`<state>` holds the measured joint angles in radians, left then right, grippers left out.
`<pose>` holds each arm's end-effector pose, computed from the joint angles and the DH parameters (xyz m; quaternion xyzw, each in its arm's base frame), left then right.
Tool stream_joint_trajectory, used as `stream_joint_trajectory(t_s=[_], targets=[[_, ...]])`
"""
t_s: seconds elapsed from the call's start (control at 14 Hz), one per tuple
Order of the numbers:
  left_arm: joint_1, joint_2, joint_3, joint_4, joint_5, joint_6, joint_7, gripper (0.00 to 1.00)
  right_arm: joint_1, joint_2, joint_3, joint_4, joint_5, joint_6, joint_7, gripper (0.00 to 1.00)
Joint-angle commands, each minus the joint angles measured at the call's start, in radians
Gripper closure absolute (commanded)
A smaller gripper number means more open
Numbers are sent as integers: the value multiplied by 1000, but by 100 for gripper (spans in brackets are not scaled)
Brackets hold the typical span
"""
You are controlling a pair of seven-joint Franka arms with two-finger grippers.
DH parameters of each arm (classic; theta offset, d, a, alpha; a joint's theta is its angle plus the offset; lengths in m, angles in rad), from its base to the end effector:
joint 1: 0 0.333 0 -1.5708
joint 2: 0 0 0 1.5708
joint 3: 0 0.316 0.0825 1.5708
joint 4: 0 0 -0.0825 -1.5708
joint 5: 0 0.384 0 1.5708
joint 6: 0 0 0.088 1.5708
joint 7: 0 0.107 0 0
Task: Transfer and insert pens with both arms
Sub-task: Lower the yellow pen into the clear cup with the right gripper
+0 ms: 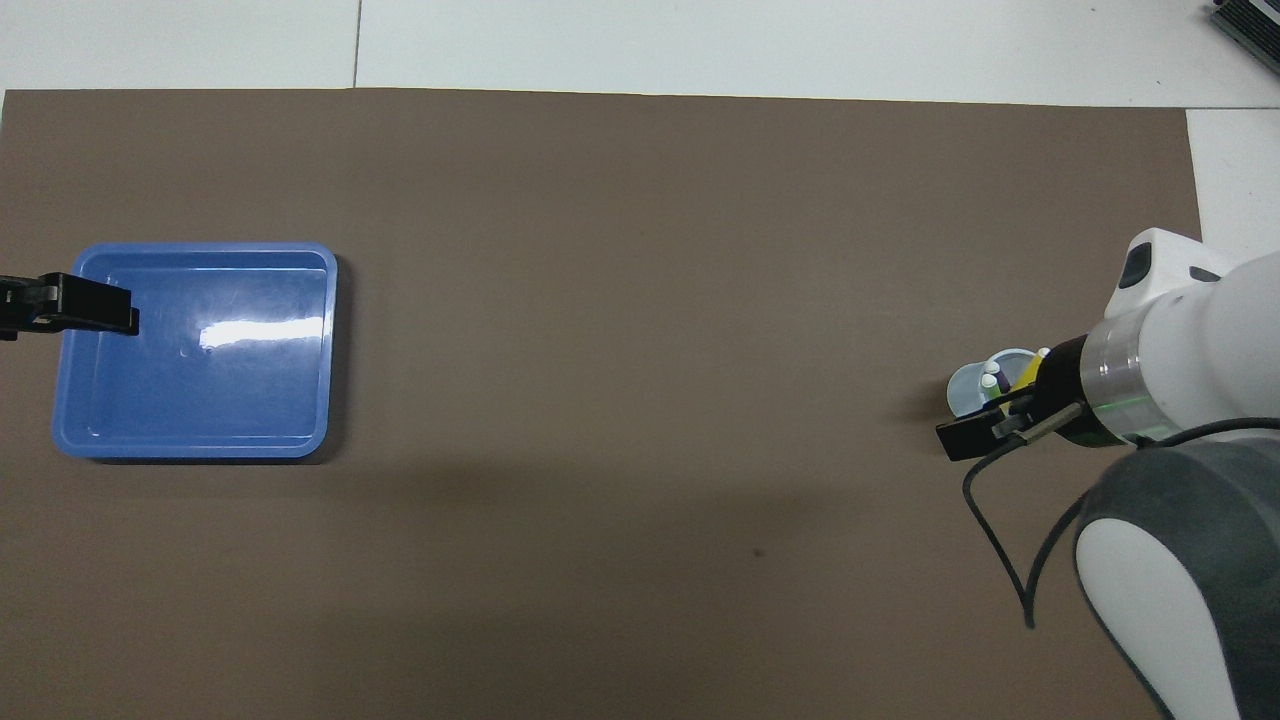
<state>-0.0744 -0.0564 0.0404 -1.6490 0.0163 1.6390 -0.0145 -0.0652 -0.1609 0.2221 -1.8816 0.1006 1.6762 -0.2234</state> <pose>0.5429 -0.0162 0.6244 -0.9997 0.0101 -0.0233 0.0064 0.4982 0.0957 0.5696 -0.9827 -0.1807 0.0229 0.0330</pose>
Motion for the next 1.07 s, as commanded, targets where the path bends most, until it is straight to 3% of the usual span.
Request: stream_joint_trajectory(t_s=[0.0, 0.14, 0.5, 1.0], targets=[[14, 3, -11, 9, -7, -8, 4, 0, 92, 75, -103, 166, 4, -114, 78, 0], [66, 9, -66, 12, -7, -8, 2, 0, 116, 119, -156, 254, 8, -153, 79, 0], [64, 6, -67, 9, -7, -11, 2, 0, 134, 34, -156, 56, -10, -9, 160, 0], [68, 3, -66, 8, -12, -31, 7, 0, 134, 37, -135, 68, -137, 17, 170, 0]])
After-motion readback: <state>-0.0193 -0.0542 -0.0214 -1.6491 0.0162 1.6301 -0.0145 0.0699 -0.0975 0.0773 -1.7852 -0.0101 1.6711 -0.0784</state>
